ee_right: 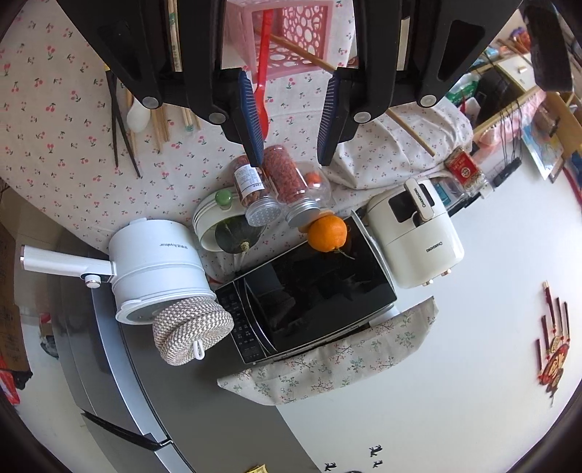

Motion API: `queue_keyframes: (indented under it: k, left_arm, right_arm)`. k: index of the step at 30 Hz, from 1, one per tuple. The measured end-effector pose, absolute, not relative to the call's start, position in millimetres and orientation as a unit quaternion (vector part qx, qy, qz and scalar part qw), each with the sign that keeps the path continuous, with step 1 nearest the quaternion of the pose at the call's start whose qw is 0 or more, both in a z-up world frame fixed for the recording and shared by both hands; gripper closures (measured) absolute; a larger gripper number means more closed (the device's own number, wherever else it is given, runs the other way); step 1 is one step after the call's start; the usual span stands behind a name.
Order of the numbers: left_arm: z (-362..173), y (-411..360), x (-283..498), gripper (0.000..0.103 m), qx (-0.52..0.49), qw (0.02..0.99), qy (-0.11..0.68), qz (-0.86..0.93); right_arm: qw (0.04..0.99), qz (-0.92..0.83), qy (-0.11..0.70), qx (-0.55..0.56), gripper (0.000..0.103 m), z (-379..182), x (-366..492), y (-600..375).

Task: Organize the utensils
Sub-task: 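Open both grippers to release chopstick and spoon into the basket, then lower the left gripper onto a black chopstick and close it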

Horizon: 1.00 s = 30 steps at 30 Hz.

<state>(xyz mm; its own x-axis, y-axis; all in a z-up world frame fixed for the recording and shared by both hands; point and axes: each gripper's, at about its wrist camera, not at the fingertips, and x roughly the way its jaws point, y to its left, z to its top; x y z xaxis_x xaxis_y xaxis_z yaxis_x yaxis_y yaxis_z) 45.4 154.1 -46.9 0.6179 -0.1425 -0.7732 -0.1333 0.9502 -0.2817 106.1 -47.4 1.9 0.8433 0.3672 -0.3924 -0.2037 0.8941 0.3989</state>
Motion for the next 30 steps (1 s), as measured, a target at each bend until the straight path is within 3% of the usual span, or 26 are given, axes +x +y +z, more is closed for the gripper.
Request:
queue_keyframes:
  k: [8, 20, 30]
  left_arm:
    - [-42.1, 114.6, 43.7, 0.020, -0.142, 0.879, 0.453, -0.044]
    - [-32.3, 28.7, 40.9, 0.020, -0.064, 0.876, 0.467, -0.100]
    - [-25.9, -34.0, 51.2, 0.020, -0.033, 0.865, 0.483, -0.134]
  right_arm:
    - [0.916, 0.109, 0.328, 0.203, 0.048, 5.3, 109.9, -119.5]
    - [0.886, 0.065, 0.440, 0.130, 0.032, -9.8, 105.1, -211.8]
    - [0.863, 0.036, 0.489, 0.118, 0.027, -27.1, 101.9, -272.6]
